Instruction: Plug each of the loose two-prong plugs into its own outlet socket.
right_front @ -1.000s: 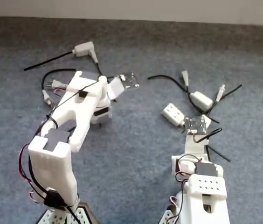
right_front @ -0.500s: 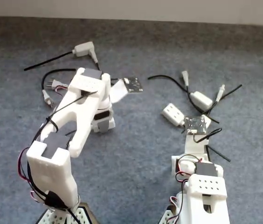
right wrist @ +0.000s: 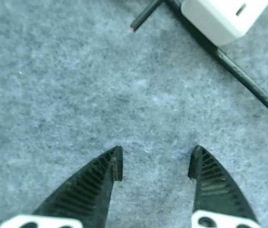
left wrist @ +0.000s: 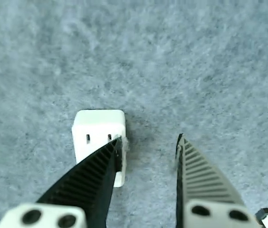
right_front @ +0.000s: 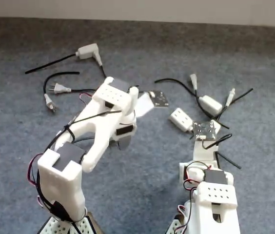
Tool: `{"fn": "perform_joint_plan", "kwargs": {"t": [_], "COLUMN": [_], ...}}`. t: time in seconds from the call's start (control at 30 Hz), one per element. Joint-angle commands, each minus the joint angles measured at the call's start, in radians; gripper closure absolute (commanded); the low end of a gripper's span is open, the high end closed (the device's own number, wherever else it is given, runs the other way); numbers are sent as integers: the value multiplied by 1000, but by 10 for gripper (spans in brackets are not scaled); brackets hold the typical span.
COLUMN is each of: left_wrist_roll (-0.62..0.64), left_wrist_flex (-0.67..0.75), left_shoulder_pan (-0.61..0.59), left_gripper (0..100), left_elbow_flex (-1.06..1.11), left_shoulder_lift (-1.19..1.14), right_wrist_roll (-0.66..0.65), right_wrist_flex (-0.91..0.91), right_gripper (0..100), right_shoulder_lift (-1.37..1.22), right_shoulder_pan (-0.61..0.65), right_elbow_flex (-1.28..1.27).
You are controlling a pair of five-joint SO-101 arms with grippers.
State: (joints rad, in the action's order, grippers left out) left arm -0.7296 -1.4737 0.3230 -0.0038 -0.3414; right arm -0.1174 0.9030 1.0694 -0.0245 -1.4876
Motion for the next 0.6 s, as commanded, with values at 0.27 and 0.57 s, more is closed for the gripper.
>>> {"fn": "perform_joint_plan", "kwargs": {"t": [0.27, 0.57], "left_wrist_roll": [2, 133], "left_wrist_flex": [-91, -23], "left_shoulder_pan": [-302, -593], "left_gripper": [800, 797], "left_elbow_flex": [-470, -616], "left_shoulder_lift": [33, 15], "right_wrist_roll": [-11, -11], "right_wrist_flex": [-15, -15], "right_gripper": [771, 771], "right_shoulder_lift": [8, 8], "right_shoulder_pan": [-4, 39], "right_elbow_flex": [4, 4]}}
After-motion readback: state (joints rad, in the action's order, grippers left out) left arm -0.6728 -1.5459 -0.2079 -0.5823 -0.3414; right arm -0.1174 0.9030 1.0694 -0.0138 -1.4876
